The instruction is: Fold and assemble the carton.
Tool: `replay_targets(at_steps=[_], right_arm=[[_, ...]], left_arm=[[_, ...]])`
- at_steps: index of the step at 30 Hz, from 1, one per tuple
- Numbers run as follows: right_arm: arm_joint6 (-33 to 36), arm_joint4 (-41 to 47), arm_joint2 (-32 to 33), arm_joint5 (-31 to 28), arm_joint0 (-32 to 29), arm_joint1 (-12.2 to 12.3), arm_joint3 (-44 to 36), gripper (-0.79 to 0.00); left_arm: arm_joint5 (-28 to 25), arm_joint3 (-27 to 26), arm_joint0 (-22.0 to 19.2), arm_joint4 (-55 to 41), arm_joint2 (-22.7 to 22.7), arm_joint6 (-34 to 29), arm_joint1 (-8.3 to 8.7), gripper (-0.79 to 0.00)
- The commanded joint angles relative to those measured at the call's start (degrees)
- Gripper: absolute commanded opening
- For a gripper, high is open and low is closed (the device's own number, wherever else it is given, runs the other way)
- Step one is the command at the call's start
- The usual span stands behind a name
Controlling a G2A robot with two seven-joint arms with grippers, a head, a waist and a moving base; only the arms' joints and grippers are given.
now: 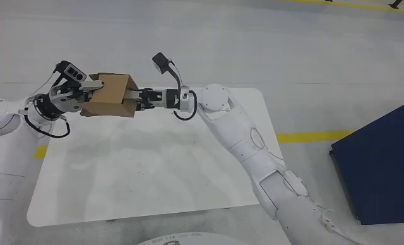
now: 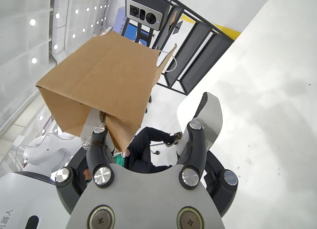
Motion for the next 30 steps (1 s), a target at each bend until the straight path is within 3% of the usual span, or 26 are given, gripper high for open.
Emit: replay_targets(at_steps=[1, 23, 27, 30], right_arm=[[-0.3, -0.2, -0.3, 0.3, 0.3, -0.1, 0.2, -0.166], [6.9, 8.7, 11.2, -3.2, -5.3, 3.2, -4.8, -0.12], [8.2, 10.7, 12.9, -3.5, -6.2, 3.7, -5.4, -0.108], [9.8, 13.5, 15.2, -4.0, -7.1, 4.2, -5.5, -0.108]], left_arm=[[-0.1, 0.0, 0.0, 0.1, 0.0, 0.0, 0.02, -0.785], [0.1, 0.0, -0.3, 1.0, 0.1, 0.0, 0.25, -0.785], [-1.5, -3.0, -2.0, 12.6, 0.8, 0.4, 1.04, -0.785], [-2.2, -9.6, -3.5, 34.0, 2.5, 1.6, 2.4, -0.785]])
